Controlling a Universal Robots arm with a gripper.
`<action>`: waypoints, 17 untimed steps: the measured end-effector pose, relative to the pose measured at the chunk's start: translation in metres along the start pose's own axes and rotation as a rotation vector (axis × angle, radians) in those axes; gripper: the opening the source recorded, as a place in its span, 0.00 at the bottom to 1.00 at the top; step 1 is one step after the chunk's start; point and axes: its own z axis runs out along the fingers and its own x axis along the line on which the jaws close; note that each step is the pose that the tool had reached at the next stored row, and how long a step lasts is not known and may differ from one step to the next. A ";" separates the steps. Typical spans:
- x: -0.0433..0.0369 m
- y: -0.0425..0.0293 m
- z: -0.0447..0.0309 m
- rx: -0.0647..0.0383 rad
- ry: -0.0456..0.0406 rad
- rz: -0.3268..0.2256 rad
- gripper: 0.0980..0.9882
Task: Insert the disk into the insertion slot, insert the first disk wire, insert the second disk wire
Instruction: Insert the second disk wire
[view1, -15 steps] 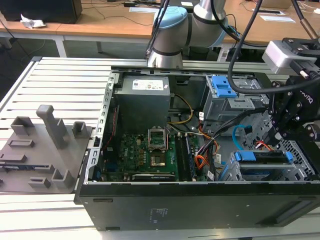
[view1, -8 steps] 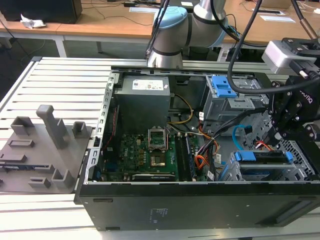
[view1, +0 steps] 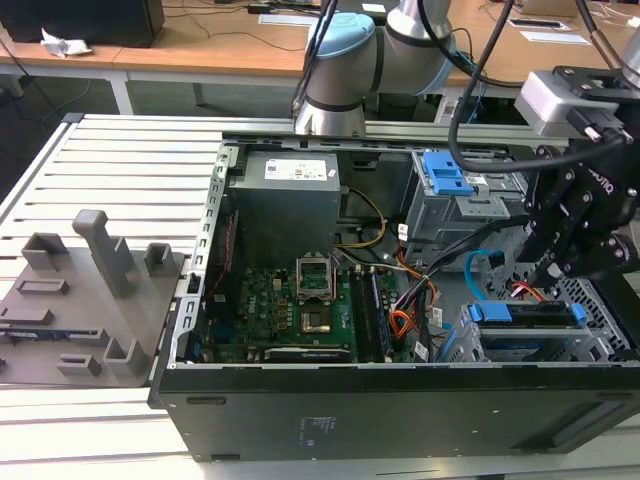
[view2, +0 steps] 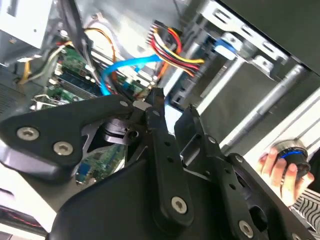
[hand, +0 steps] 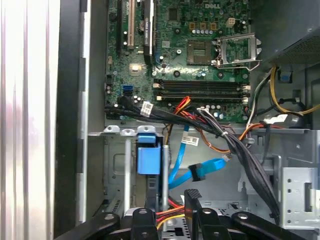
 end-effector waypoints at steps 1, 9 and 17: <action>-0.0041 0.0001 0.0000 0.000 -0.0001 0.000 0.30; -0.0163 0.0088 0.0012 0.000 0.0007 -0.018 0.30; -0.0162 0.0227 0.0077 0.000 0.0024 -0.056 0.30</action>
